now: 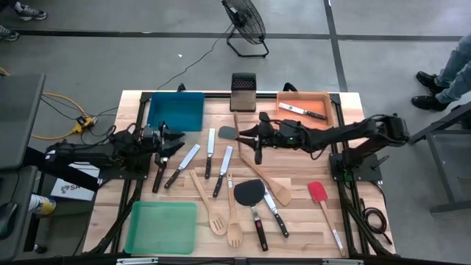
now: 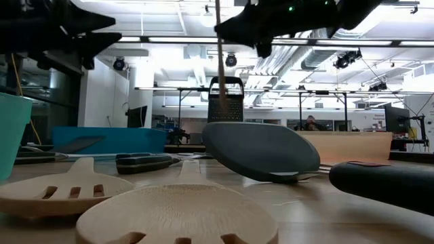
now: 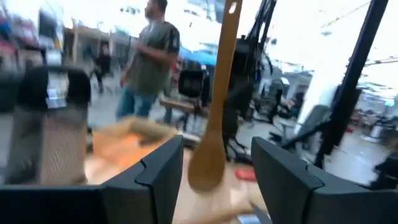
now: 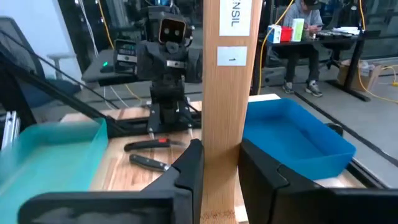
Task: Pick & Place Kitchen Items
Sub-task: Put the wooden spoon into the blue bin
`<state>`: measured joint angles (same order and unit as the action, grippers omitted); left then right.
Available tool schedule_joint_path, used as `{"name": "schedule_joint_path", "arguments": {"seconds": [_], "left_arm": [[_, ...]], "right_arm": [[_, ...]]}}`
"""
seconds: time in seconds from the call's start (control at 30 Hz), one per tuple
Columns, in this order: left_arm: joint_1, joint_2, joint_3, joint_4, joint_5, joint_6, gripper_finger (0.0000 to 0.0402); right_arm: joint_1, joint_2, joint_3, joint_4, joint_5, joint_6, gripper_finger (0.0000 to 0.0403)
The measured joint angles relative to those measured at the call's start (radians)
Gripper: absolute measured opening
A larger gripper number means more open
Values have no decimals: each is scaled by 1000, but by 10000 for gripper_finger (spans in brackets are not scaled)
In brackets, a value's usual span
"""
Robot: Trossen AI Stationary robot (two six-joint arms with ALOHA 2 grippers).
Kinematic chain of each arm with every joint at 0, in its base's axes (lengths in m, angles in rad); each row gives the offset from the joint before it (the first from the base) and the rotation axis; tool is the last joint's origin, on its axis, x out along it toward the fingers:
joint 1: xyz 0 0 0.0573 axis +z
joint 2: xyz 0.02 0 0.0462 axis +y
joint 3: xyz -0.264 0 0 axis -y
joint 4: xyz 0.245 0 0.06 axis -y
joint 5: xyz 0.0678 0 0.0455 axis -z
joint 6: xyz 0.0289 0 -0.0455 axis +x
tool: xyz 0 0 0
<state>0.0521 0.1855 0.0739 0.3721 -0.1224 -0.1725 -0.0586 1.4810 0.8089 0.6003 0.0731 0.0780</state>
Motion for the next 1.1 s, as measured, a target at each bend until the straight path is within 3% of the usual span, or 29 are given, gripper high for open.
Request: {"name": "schedule_joint_path", "arguments": {"seconds": [0.17,0.43,0.7,1.1], "left_arm": [[0,112,1,136,-54,90,225],[0,317,30,336,-64,89,307],[0,590,257,318,-61,109,312],[0,904,553,201,34,116,312]], "right_arm": [[0,46,0,75,-2,5,68],[0,73,36,111,-36,2,68],[0,136,110,62,-79,-5,68],[0,161,135,0,-84,-1,68]]}}
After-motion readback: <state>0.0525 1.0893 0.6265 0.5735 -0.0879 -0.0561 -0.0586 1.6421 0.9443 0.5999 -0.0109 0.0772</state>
